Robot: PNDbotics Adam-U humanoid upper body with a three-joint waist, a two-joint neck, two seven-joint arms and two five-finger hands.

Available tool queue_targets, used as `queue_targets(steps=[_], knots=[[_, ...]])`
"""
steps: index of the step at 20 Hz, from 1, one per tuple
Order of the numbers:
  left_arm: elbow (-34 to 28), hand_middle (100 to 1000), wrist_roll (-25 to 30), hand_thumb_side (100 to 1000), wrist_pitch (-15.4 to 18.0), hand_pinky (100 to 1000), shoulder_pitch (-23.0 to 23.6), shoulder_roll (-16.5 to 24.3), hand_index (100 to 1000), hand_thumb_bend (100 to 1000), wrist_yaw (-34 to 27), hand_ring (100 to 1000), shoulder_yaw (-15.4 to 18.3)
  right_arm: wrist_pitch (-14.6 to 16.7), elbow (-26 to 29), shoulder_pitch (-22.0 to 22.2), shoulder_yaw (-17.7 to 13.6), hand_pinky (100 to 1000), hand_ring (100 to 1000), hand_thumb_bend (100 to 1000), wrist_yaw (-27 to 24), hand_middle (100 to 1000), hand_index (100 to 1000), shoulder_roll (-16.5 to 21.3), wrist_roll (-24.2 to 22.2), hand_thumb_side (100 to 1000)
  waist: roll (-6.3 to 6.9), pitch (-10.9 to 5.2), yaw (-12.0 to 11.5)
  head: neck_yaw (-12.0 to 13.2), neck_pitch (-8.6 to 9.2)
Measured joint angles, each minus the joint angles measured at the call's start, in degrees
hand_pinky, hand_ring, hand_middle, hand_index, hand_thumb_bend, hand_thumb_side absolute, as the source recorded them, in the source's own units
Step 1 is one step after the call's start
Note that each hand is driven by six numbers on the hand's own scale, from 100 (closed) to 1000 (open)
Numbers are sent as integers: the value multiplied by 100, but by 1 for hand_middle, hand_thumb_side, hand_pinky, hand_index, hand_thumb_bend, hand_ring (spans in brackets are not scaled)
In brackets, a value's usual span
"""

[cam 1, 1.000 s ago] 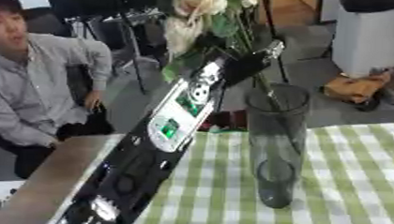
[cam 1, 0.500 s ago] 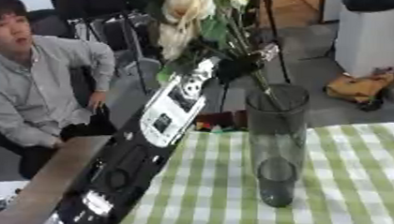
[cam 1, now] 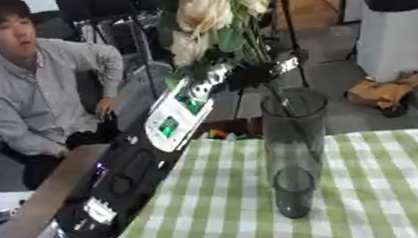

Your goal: Arrange flowers into the vase.

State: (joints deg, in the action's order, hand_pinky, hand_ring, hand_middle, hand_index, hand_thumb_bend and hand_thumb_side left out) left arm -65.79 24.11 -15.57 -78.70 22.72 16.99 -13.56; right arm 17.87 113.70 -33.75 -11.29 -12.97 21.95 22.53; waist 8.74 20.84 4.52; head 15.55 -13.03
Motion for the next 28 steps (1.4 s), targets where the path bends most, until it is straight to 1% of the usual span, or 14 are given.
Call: queue_targets(steps=[5, 7, 9, 10, 16, 21, 26, 28], knots=[[0, 971, 533, 884, -113, 788, 5, 22, 1000, 395, 104, 945, -73, -1, 0, 3, 0, 740, 810, 100, 14, 808, 829, 0, 28, 1000, 35, -19, -23, 0, -34], [1, 978, 801, 888, -170, 795, 10, 48, 1000, 428, 131, 949, -102, 2, 0, 5, 0, 741, 811, 100, 17, 808, 829, 0, 45, 1000, 38, -40, -28, -1, -50], [0, 979, 1067, 889, -232, 796, 10, 53, 1000, 432, 167, 950, -106, 0, 0, 21, 0, 740, 810, 100, 21, 808, 829, -1, 49, 1000, 48, -49, -44, -1, -53], [-2, 983, 1182, 879, -260, 801, 10, 54, 1000, 462, 178, 952, -106, -1, 0, 30, 1, 740, 810, 100, 22, 808, 828, -1, 49, 1000, 54, -53, -54, -1, -55], [-47, 997, 1681, 850, -392, 821, 10, 133, 1000, 523, 381, 963, -106, -12, 0, 51, 3, 740, 809, 100, 27, 807, 828, -4, 61, 1000, 68, -107, -105, -3, -105], [-103, 1000, 1854, 839, -426, 837, 10, 178, 1000, 554, 644, 973, -104, -21, 0, 86, 4, 739, 809, 100, 29, 807, 828, -8, 70, 1000, 86, -143, -148, -4, -106], [-183, 1000, 1856, 836, -422, 844, 10, 253, 1000, 578, 1049, 978, -102, -24, 0, 100, 4, 739, 808, 100, 33, 807, 827, -9, 73, 1000, 100, -153, -177, -8, -153], [-217, 1000, 1845, 834, -416, 845, 10, 253, 1000, 606, 1135, 978, -101, -25, 0, 100, 4, 739, 808, 100, 42, 807, 827, -9, 74, 1000, 102, -173, -182, -9, -155]])
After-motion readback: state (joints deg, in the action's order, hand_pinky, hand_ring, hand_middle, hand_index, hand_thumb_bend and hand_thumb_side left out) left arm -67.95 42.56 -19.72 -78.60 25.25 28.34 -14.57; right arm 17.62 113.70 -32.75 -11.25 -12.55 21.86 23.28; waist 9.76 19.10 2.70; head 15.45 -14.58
